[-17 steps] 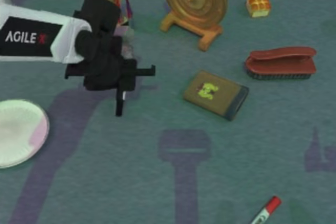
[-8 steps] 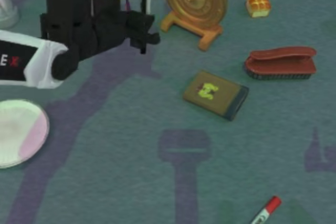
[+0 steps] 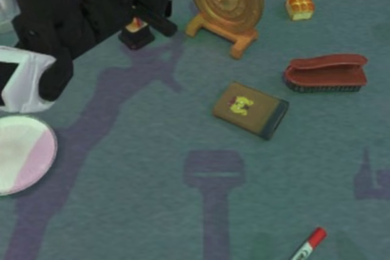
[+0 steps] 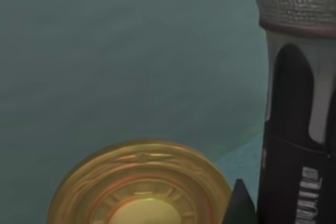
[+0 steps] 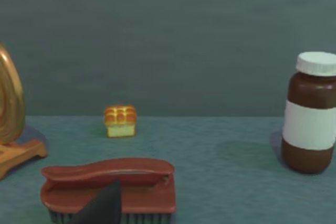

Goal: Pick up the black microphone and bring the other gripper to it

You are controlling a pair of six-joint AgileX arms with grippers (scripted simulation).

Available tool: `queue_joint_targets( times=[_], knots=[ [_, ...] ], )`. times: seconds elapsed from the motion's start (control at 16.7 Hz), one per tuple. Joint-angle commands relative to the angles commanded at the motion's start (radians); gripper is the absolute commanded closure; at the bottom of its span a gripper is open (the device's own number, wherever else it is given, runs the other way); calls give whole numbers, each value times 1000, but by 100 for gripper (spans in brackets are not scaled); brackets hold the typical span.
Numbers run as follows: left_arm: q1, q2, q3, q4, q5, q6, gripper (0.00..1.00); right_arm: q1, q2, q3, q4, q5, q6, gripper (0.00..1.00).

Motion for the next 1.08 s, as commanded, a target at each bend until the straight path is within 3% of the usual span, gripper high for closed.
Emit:
queue_joint_targets(
  times=[0.36, 0.48, 0.84, 1.08],
  knots=[
    [-22, -12, -3, -6, -18, 0, 100, 0, 0, 0, 0, 0, 0, 0],
    [-69, -60, -28, -19, -69, 0, 100, 0, 0, 0, 0, 0, 0, 0],
    [-272, -265, -135, -71, -292, -4, 100, 0, 0, 0, 0, 0, 0, 0],
    [-306, -300, -152, -78, -327, -4, 100, 0, 0, 0, 0, 0, 0, 0]
  ],
)
